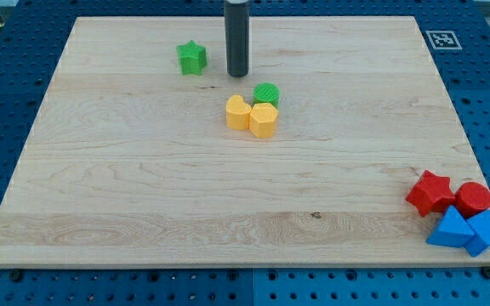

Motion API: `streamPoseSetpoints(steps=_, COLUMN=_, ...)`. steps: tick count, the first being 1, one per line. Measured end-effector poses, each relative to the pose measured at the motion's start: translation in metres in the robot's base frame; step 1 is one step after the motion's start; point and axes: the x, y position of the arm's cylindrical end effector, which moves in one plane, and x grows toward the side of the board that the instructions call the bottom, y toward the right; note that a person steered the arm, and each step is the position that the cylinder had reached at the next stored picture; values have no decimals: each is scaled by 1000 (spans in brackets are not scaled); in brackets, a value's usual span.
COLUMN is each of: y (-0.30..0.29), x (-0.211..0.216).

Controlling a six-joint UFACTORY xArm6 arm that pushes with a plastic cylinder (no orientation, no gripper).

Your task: Push the green star into the yellow heart

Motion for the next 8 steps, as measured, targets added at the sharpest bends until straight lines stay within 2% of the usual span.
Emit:
streamPoseSetpoints(steps=1, y=-3, x=-44)
streamPoseSetpoints(steps=2, y=-33, x=-98)
streamPoseSetpoints(steps=3, y=-81, x=-122)
streamPoseSetpoints(steps=4, y=-100, x=-120)
streamPoseSetpoints(steps=8, y=-109, x=-105)
